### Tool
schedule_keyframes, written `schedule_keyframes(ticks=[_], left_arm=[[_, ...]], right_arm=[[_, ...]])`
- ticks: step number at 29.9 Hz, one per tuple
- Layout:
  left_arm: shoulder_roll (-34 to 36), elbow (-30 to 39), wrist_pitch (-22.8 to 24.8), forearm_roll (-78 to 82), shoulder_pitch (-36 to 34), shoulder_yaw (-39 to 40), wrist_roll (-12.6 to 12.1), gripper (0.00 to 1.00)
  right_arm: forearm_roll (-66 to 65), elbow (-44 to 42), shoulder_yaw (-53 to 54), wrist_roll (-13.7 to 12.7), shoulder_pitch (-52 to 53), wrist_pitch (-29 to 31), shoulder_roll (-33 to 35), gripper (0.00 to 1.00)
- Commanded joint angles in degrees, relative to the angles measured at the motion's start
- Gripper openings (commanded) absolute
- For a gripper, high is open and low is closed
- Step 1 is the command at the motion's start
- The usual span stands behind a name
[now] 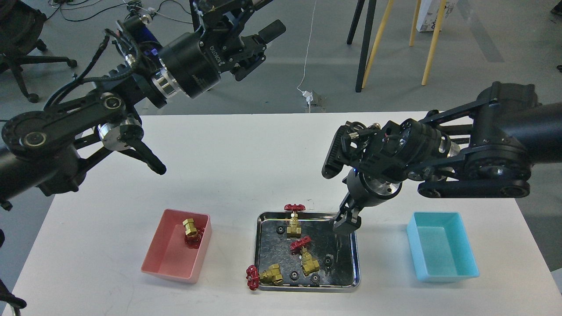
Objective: Place valve in pink box and gear in blue box
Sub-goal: 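Lower the right gripper into the tray toward a gear, then close the right gripper on a small gear in the tray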
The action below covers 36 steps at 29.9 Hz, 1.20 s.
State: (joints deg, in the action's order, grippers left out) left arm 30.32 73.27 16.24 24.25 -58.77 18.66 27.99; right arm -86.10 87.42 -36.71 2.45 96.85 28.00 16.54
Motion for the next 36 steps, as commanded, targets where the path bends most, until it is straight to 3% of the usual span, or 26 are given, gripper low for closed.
schedule_keyframes(ticks=[1,3,9,17,36], left_arm=[[-2.9,-1.5,-0.5,0.4,2.2,0.4,0.0,0.67],[-3.3,-1.5,-0.5,0.4,3.4,0.4,0.0,0.67],[-3.2,-1.2,-0.6,0.4,5.8,0.7,0.0,0.68],[-3.3,-1.3,-0.7,0.4,6.0,0.6,0.0,0.68],[-4.9,-3.1,-0.7,0.5,7.7,0.5,0.0,0.7]], right_arm=[[-3.0,0.3,-3.5,-0.2,-0.5,0.0,-3.1,0.97],[-3.8,0.0,-3.8,-0.5,-1.2,0.0,-3.8,0.93],[-5.4,-3.7,-4.7,-0.6,-6.0,0.0,-10.6,0.68],[-4.7,-9.8,-7.0,-0.6,-10.1,0.0,-16.5,0.65],[2.4,-11.8,-6.5,-0.4,-12.2,0.0,-16.5,0.61]])
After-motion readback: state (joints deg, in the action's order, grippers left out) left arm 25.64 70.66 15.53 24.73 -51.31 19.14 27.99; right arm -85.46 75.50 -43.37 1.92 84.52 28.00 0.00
